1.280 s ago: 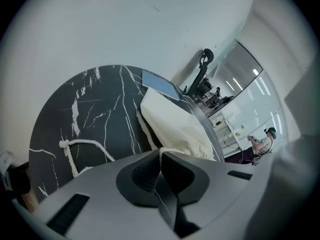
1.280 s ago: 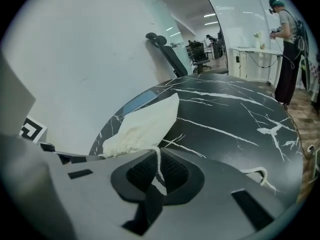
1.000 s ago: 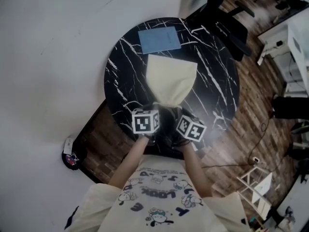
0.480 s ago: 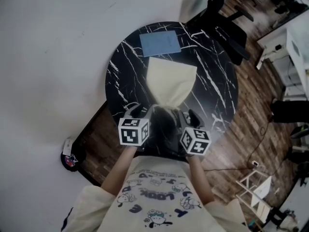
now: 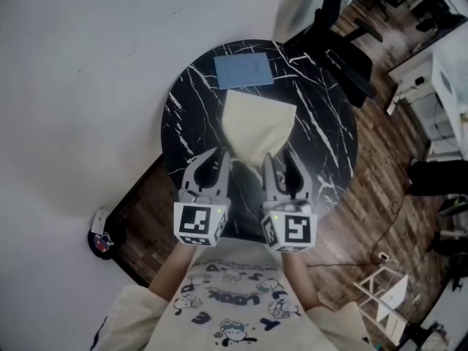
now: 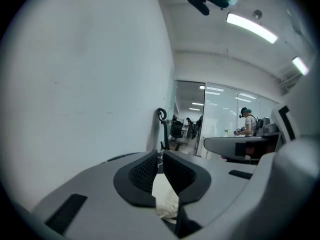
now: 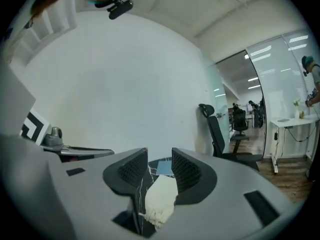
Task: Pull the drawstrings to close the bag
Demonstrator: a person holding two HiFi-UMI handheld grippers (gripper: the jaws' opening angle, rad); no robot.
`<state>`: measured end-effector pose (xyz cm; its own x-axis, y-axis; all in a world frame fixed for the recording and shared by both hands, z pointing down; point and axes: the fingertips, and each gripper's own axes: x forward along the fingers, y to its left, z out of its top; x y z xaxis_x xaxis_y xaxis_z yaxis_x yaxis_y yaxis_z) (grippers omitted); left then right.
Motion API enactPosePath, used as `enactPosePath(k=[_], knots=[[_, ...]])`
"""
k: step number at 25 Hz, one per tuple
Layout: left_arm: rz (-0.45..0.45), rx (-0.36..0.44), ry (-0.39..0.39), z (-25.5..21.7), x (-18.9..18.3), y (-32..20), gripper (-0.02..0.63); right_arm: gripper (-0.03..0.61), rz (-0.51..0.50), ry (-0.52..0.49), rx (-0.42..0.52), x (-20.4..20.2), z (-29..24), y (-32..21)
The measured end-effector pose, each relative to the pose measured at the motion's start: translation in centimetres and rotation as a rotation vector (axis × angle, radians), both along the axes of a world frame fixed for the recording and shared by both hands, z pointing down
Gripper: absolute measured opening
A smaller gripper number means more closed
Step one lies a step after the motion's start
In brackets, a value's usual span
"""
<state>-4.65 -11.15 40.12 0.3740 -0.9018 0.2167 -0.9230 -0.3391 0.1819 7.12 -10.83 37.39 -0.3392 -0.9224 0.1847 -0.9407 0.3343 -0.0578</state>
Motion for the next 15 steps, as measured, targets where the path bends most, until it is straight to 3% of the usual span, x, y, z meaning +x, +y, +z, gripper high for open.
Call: enactPosePath(k=[4,7,15], knots=[[-0.072,0.127,-0.014,-2.9,-1.5,0.3,0.069,0.161,0.012,-0.013,0.121,0.1,-3.4,0.5],[-0.086,0.201,-0.046,-4.3,-1.7,0.1,0.069,0.15,0.007,-0.016,0.145,0.0,-3.8,0.5],[-0.11,0.243,-0.077,-5.4,-1.6,0.5,0.069,0.109,-0.003,-0.022,0.127,-0.4,-2.6,1.2]])
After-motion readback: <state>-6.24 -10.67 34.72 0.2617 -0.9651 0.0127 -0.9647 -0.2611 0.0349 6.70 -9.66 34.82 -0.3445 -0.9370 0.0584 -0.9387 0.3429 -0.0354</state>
